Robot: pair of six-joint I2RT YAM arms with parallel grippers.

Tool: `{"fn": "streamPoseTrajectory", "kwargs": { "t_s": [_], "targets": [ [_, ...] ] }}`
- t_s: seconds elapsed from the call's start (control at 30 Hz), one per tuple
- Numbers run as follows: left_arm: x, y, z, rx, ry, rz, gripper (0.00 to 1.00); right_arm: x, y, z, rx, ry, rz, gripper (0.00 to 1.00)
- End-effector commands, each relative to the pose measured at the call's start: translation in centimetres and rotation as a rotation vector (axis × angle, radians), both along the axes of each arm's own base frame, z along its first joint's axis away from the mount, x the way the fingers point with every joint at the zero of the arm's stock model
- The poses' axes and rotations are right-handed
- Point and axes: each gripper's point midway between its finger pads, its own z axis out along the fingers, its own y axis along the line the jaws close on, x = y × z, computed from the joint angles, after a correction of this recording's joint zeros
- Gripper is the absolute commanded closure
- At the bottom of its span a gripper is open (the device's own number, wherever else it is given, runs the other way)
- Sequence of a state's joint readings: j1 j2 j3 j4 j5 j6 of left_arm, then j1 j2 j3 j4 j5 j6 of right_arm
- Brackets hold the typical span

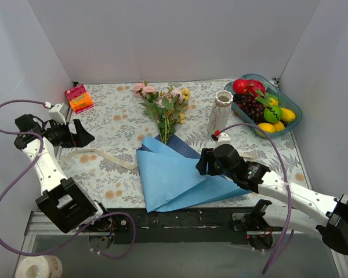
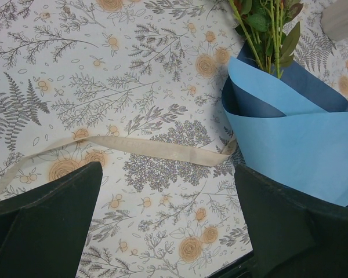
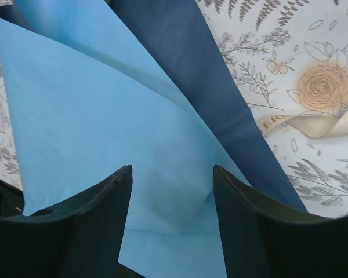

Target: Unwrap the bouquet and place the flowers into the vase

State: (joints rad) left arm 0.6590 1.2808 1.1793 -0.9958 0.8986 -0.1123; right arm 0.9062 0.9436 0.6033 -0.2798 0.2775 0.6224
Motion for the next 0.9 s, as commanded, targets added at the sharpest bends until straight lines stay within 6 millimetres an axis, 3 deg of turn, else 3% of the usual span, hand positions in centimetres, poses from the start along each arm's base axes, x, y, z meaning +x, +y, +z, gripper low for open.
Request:
{"fn": "streamPoseTrajectory", "kwargs": {
  "t_s": [0.0, 0.07, 0.13, 0.27, 0.37, 0.57, 0.73, 0.87],
  "targets": [
    [-0.3, -0.3, 2.1, 0.022, -0.051, -0.008, 0.02, 0.6, 1.7, 0.2, 0.079, -0.004, 0.028, 0.41],
    [-0.3, -0.4, 2.5, 0.027, -0.059, -0.01, 0.02, 0.7, 1.9, -0.3, 0.085, 0.005, 0.031, 0.48],
    [-0.5, -0.6, 2.8, 0.026, -0.06, -0.012, 0.02, 0.6, 2.1, -0.6, 0.087, 0.013, 0.037, 0.48],
    [-0.6, -0.9, 4.1, 0.032, -0.09, -0.023, 0.02, 0.9, 2.5, 0.2, 0.096, -0.005, 0.052, 0.58],
    [-0.7, -1.2, 5.0, 0.026, -0.103, -0.028, 0.02, 1.6, 3.2, 2.0, 0.101, -0.04, 0.074, 0.71],
    [-0.8, -1.6, 6.3, 0.011, -0.115, -0.035, 0.02, 3.5, 4.4, 7.5, 0.082, -0.143, 0.114, 0.92],
    [-1.1, -2.4, 7.3, -0.02, -0.126, -0.06, 0.02, 4.1, 5.9, 11.4, 0.125, -0.197, 0.158, 0.99],
    [-1.3, -2.8, 7.9, -0.037, -0.131, -0.075, 0.02, 3.8, 7.8, 12.8, 0.178, -0.192, 0.227, 0.99]
  ]
}}
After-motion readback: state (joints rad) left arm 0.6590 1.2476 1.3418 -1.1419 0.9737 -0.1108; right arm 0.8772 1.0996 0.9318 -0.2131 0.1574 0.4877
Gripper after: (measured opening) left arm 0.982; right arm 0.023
